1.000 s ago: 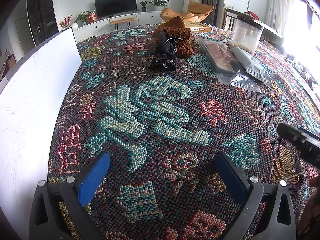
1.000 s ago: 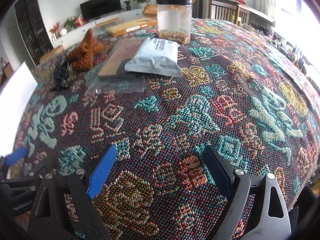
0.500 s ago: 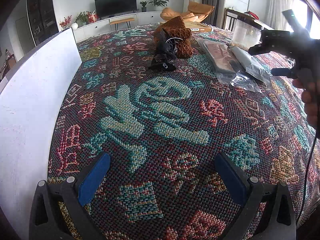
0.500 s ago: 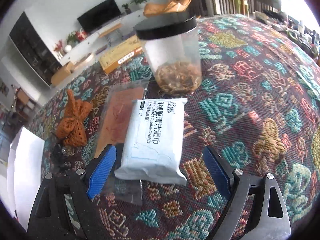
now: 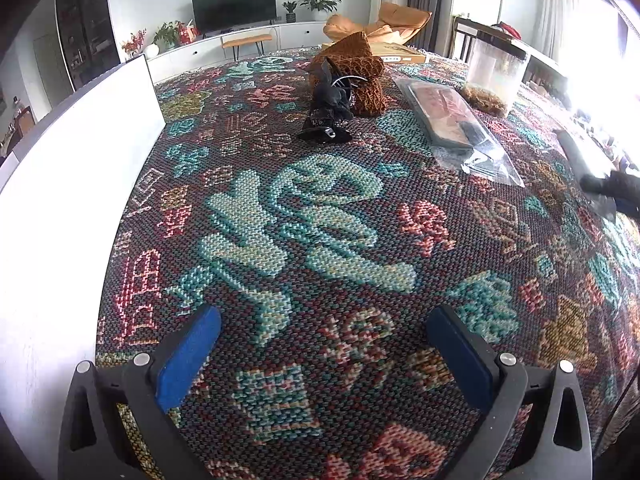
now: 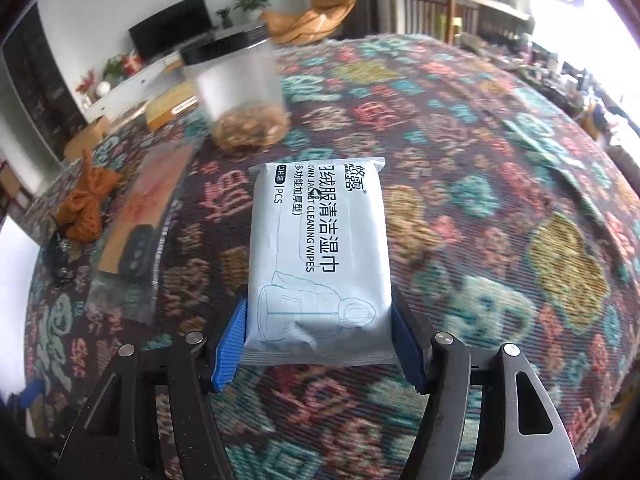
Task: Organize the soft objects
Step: 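Grasp the white wipes pack with right gripper while left grasps the packaged wooden board, then carry the board into the white box with left gripper while right drops the wipes in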
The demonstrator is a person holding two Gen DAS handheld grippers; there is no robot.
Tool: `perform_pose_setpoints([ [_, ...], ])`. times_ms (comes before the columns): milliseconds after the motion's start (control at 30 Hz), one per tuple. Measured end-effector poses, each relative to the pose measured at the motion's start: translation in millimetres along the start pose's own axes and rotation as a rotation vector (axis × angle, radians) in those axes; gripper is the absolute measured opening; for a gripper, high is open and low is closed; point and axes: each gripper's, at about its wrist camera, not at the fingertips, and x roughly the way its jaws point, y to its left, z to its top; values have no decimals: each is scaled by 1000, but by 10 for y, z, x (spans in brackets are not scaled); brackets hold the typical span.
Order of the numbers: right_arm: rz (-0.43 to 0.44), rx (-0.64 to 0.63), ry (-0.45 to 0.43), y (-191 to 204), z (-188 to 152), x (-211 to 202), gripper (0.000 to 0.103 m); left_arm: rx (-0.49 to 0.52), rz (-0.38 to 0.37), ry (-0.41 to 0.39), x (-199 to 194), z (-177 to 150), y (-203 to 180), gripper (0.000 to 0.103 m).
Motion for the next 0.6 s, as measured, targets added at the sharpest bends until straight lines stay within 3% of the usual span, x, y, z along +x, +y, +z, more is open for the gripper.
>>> perform_pose_setpoints([
  [67, -4, 55, -19, -196, -126, -33, 67, 2, -90, 2, 2, 161, -186, 103],
  [133, 25, 89, -54, -296, -221, -53, 67, 75, -147, 4, 40, 437, -508, 103],
  [200, 37, 99, -60, -325, -207, -75, 68, 169, -163, 36, 197, 765, -866, 103],
  [267, 44, 100, -54, -339, -211, -60, 68, 199, -176, 59, 430, 1105, -1121, 103],
  [333, 65, 109, -64, -354, -202, -54, 68, 215, -152, 71, 675, 1419, -1301, 103],
  [400, 83, 120, -69, -367, -191, -45, 68, 235, -78, 109, 958, 1636, -1428, 103],
  [500, 97, 128, -74, -401, -200, -43, 68, 201, -2, 158, 1293, 1775, -1432, 103],
  [600, 99, 124, -75, -401, -174, -24, 68, 110, -41, 142, 1368, 1813, -1310, 103],
])
